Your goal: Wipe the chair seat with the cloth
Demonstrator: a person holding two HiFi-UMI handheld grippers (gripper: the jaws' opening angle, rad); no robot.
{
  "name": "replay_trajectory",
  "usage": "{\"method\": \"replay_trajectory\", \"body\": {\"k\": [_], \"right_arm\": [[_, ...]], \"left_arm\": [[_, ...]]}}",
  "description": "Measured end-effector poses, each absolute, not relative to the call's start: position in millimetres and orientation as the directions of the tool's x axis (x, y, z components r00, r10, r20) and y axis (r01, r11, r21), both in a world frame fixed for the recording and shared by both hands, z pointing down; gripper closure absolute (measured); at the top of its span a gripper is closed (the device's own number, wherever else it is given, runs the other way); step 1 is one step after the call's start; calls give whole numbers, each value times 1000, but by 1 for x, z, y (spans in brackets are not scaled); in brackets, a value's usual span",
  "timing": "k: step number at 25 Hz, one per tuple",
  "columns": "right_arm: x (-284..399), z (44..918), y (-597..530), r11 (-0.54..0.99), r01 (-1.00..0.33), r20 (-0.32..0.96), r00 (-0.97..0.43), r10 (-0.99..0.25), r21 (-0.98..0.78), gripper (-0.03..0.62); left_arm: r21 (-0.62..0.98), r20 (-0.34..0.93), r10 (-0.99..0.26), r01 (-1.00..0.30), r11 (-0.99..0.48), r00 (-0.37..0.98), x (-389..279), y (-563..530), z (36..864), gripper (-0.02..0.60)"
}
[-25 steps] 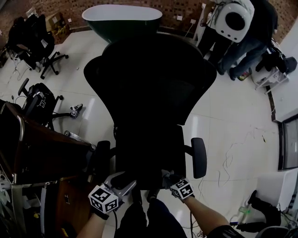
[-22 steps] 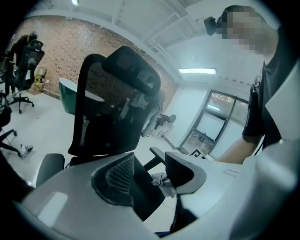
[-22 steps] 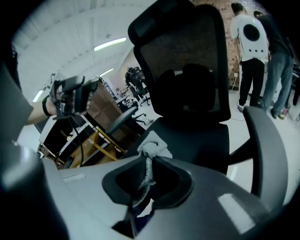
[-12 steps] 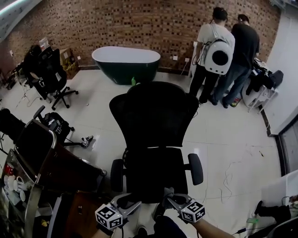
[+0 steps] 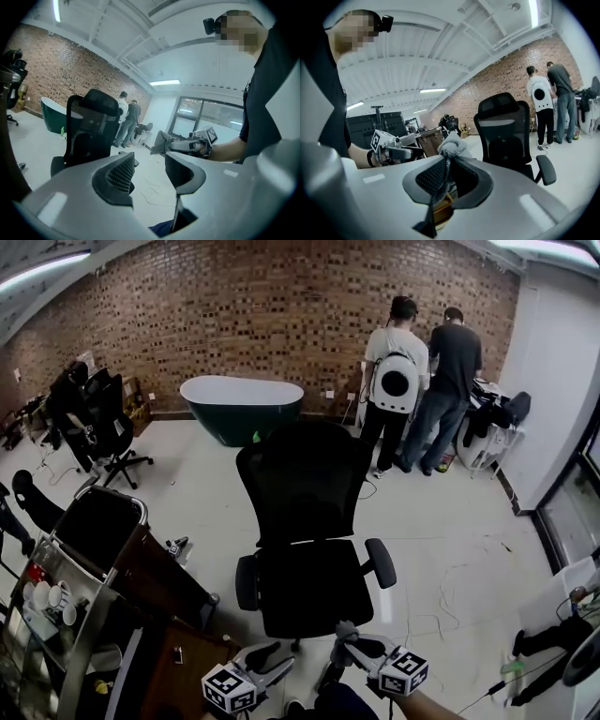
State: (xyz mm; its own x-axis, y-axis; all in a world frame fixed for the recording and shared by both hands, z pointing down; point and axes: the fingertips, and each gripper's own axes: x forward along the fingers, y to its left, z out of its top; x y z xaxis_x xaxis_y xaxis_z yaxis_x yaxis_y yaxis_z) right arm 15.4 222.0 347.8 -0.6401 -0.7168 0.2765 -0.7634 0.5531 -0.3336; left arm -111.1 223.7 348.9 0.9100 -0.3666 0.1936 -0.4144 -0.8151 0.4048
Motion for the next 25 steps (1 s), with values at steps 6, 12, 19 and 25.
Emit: {"method": "replay_trajectory", "body": {"k": [6,12,19,25], "right_arm": [[11,323,284,529,-772,260,-624,-737,-352,553],[14,300,308,539,-743,188,-641,-744,-398,554],[37,275,327,597,-716,157,-678,-718,-363,554],[57,262,335,624,-711,131,-687,-715,-325,554]], "left_arm": [[396,183,-368,-411,-821,912,-125,272,329,354],[377,180,-394,-433,-819,901,-123,300,318,354],[345,151,-465,-487,-802,872,-104,305,297,354],[298,152,-471,-494,-817,869,-79,317,285,354]]}}
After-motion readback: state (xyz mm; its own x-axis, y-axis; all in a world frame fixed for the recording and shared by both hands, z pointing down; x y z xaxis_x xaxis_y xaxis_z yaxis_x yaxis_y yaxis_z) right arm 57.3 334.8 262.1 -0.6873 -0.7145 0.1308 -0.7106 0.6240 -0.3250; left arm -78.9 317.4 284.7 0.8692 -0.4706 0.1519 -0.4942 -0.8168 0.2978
